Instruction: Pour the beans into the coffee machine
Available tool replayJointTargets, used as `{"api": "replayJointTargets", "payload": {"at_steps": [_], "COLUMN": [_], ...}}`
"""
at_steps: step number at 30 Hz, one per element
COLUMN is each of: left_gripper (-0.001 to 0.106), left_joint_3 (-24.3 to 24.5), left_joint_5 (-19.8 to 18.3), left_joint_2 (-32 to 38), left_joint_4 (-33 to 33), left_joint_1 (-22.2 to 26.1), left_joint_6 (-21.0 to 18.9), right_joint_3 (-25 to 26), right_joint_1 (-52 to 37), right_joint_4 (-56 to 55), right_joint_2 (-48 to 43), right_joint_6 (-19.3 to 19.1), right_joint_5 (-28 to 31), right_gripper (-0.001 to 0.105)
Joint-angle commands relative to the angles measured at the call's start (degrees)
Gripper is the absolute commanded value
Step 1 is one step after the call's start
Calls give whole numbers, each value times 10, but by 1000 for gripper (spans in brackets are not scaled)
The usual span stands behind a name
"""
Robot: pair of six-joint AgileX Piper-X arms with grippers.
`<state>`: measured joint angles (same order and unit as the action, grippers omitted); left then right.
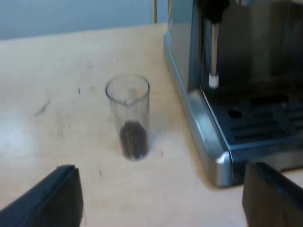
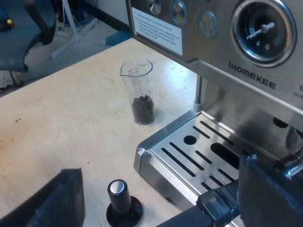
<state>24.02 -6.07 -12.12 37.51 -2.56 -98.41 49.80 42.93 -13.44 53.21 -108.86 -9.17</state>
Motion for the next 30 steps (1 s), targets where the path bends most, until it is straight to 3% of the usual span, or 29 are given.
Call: {"api": "replayJointTargets", "payload": {"at_steps": [1, 15, 20, 30], "left_gripper": [72, 72, 72, 72], "left_joint_3": [-16, -100, -129, -137], "left_joint_5": [-1, -1, -1, -1], "left_joint_2": [0, -12, -50, -128], "left_joint_4": [-40, -101, -155, -277], "left_joint_1": [-1, -1, -1, -1], "left_joint_6": [-2, -7, -7, -8], "right_joint_3": [7, 7, 7, 7], "right_joint_1": [1, 1, 1, 1], "right_joint_4": [8, -26, -49, -49], "right_joint_2": [-1, -1, -1, -1], "right_joint_6": [-2, -2, -2, -2], "right_joint_5": [0, 0, 0, 0], "right_gripper": [69, 69, 69, 69]}}
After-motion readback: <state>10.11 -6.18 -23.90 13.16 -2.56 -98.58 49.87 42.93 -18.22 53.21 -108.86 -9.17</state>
